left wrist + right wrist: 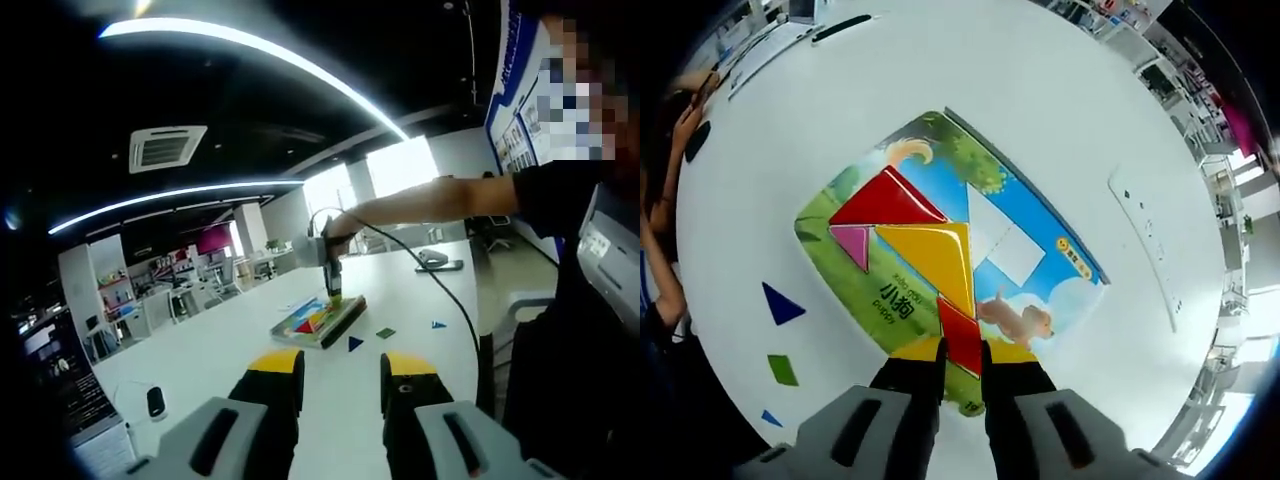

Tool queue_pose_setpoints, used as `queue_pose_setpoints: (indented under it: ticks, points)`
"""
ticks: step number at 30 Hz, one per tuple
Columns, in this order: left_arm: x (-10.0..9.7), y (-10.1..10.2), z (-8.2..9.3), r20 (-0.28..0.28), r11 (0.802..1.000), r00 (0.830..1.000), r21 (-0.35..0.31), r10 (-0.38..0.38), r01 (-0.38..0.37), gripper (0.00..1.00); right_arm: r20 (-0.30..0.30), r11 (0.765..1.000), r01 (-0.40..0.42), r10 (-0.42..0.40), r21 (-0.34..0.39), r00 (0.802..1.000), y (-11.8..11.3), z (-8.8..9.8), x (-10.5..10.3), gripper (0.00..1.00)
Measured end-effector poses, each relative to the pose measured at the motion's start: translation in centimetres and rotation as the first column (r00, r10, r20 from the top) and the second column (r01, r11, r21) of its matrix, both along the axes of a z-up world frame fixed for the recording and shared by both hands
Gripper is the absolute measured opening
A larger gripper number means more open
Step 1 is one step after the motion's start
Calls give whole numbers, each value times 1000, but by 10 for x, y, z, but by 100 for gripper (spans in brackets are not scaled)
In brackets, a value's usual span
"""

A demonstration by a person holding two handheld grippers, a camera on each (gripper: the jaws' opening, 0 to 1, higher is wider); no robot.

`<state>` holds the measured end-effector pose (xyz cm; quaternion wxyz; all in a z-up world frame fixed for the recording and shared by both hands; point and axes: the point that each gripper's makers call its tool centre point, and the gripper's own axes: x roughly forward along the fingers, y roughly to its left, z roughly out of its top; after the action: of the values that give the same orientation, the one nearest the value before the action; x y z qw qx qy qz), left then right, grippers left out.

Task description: Pick up the tangram pieces one by one and place each piece onto its matching region on the pattern sheet, fitting the shapes together until the outline on the sheet is completely filled by the tangram pieces

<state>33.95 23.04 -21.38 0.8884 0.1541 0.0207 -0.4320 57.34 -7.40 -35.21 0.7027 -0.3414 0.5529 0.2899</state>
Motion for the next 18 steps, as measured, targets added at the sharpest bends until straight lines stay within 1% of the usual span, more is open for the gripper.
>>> queue_pose_setpoints:
  ticks: [2, 4, 7, 8, 10, 13, 16, 18]
  points:
    - [0, 1, 0, 0, 1000, 1000, -1, 2, -2, 32, -1, 1000, -4, 4, -3, 1000, 0, 0, -1, 16]
    - [1, 1, 0, -1, 1000, 1000, -1, 4, -4, 32, -1, 1000, -3, 3, -2, 1000, -1, 1, 3, 16]
    - [1, 0, 0, -1, 1000, 1000, 0, 3, -3, 32, -2, 1000, 13, -13, 1, 1000, -1, 1, 4, 16]
    - [0, 0, 0, 0, 1000, 1000, 0, 1, -1, 32, -5, 999, 33, -33, 6, 999, -1, 1, 3, 16]
    - [0, 0, 0, 0, 1000, 1000, 1, 2, -2, 32, -10, 998, 69, -68, 16, 998, -1, 0, 0, 16]
    - [0, 0, 0, -1, 1000, 1000, 1, 4, -4, 32, -10, 997, 71, -71, 22, 997, 0, 0, -6, 16]
    - [0, 0, 0, 1, 1000, 1000, 1, 4, -4, 32, -14, 995, 90, -89, 40, 996, 0, -2, -14, 16]
    - [-1, -1, 0, 0, 1000, 1000, 0, 2, -2, 32, -18, 994, 98, -97, 49, 995, 0, -2, -13, 16]
